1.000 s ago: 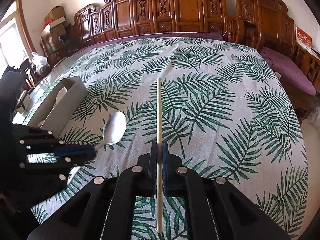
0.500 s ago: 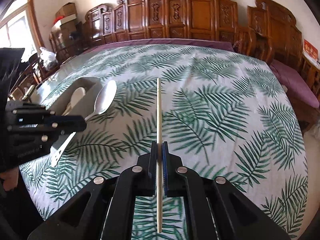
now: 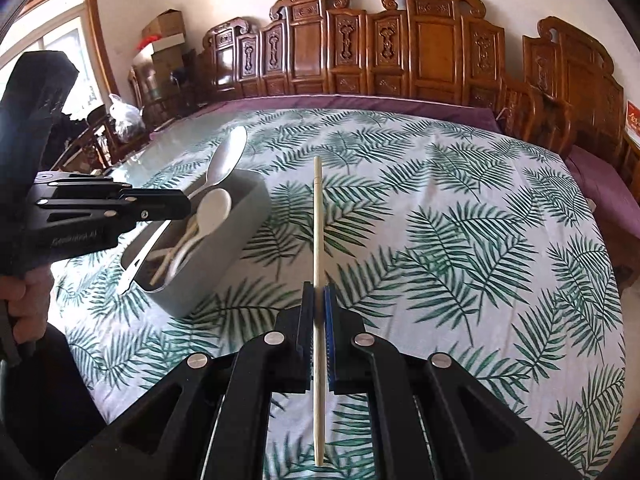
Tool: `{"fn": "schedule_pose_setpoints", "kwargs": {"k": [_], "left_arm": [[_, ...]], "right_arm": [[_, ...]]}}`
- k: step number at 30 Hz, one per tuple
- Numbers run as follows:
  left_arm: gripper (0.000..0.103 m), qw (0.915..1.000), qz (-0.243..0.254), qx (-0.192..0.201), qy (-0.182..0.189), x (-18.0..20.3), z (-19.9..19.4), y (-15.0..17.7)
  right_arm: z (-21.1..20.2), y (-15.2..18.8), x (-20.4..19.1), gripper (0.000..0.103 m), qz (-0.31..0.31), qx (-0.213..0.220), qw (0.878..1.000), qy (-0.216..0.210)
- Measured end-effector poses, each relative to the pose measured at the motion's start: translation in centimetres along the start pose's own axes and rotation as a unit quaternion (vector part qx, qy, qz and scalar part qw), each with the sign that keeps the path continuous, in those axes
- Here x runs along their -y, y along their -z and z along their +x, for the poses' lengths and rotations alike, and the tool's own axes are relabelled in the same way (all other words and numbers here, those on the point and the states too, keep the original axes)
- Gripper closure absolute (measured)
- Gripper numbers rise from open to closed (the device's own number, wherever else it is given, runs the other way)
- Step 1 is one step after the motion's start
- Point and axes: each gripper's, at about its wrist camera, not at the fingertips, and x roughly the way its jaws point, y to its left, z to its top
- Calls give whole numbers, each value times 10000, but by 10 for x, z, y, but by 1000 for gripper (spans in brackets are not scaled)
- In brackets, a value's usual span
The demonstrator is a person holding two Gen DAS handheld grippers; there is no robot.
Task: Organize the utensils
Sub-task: 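Carry the metal spoon into the grey tray with the left tool while the right tool holds the chopstick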
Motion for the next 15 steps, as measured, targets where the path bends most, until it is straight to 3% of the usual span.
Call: {"fn": "schedule_pose_setpoints", "kwargs": {"k": [15], "left_arm": [[98,9986,-363,-95,-381,-63,11,16]], "right_arm": [[4,-2,-25,97,-128,28,9999,-77]]}}
